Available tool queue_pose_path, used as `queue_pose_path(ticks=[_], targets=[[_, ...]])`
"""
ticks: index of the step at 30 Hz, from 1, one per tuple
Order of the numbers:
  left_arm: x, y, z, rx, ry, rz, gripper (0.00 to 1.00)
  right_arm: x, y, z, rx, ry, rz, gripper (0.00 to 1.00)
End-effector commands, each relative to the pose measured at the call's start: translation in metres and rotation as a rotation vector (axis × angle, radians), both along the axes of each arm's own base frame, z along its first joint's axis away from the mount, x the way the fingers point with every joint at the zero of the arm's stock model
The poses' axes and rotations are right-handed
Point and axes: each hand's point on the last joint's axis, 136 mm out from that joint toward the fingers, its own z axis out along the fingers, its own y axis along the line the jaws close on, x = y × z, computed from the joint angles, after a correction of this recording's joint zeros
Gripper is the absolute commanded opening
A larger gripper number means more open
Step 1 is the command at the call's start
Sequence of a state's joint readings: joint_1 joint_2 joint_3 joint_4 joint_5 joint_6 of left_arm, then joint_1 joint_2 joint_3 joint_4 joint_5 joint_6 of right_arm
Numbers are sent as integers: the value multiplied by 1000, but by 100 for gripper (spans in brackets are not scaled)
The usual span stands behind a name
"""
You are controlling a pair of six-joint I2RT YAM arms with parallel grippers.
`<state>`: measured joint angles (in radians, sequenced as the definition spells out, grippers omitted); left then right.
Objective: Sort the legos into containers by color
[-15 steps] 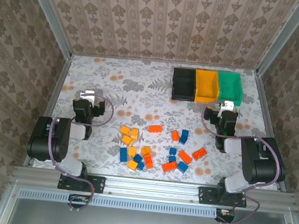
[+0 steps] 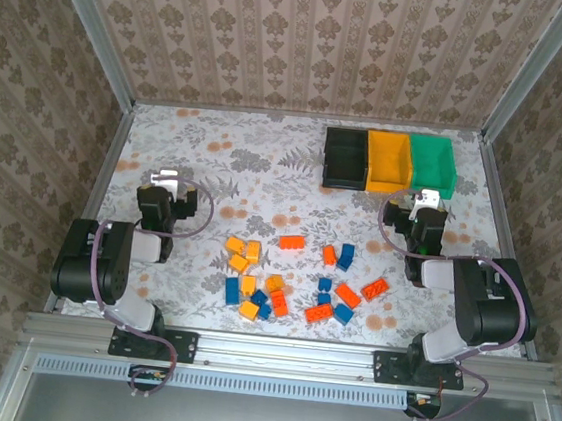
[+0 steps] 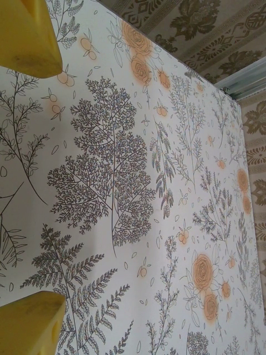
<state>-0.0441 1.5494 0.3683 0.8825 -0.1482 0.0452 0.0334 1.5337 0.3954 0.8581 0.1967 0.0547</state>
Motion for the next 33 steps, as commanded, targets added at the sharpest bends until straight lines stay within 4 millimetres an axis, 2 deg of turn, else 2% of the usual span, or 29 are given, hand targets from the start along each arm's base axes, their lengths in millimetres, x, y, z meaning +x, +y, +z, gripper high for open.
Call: queue_pose_path(ticks=[1, 18, 21, 25, 29, 31, 33], targets=[[8, -2, 14, -14, -39, -10, 100, 3, 6, 6, 0, -23, 25, 100], [8, -1, 13, -17, -38, -10, 100, 3, 6, 5, 6, -18, 28, 100], [7, -1, 17, -5, -42, -2, 100, 3, 1, 9, 10, -30, 8, 100], [9, 2, 43, 1, 21, 24, 100, 0, -11, 30, 9, 31, -81, 100], [13, 8, 70, -19, 36, 78, 100, -2, -12, 48, 42, 72, -114, 100], [14, 16, 83, -46, 10, 140, 100, -7, -16, 60, 39, 57, -165, 100], [12, 37, 97, -114, -34, 300, 100, -11, -22, 80, 22, -11, -245, 100]])
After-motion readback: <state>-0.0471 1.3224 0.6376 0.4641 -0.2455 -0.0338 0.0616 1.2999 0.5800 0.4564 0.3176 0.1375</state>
